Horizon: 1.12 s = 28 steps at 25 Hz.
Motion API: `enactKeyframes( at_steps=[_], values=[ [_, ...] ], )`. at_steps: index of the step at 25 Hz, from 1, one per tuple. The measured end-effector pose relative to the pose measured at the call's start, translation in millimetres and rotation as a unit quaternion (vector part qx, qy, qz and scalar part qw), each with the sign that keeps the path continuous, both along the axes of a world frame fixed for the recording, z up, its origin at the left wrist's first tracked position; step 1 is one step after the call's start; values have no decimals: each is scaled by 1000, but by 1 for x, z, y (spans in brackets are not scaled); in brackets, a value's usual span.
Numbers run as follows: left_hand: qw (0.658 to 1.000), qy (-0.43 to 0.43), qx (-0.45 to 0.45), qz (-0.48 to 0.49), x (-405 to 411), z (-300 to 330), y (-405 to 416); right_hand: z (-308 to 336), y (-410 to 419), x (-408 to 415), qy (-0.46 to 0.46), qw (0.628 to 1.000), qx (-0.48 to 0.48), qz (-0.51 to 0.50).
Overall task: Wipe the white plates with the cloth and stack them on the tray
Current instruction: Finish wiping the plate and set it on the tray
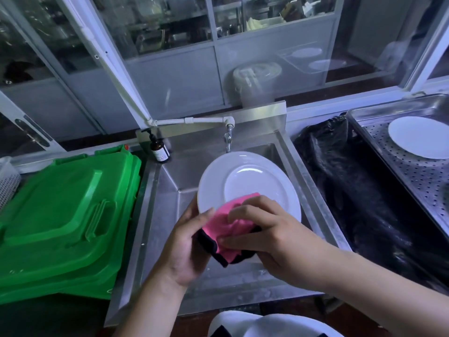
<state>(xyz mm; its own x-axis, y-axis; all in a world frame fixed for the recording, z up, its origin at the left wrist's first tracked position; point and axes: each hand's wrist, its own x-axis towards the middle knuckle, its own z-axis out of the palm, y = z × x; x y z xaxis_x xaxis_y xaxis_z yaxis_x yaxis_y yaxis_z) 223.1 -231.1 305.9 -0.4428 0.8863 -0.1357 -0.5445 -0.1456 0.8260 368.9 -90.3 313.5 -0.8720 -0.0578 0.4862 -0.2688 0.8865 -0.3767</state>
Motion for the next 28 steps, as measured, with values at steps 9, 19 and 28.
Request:
enactKeyframes(
  at_steps=[9,19,28],
  values=[
    [997,46,-62,6,-17,1,2,-49,32,46,-25,999,4,-34],
    [993,94,-66,14,-9,16,22,-15,61,33,175,877,-332,-300],
    [986,157,-1,55,2,44,24,6,6,-8,198,944,-143,-223]
  ],
)
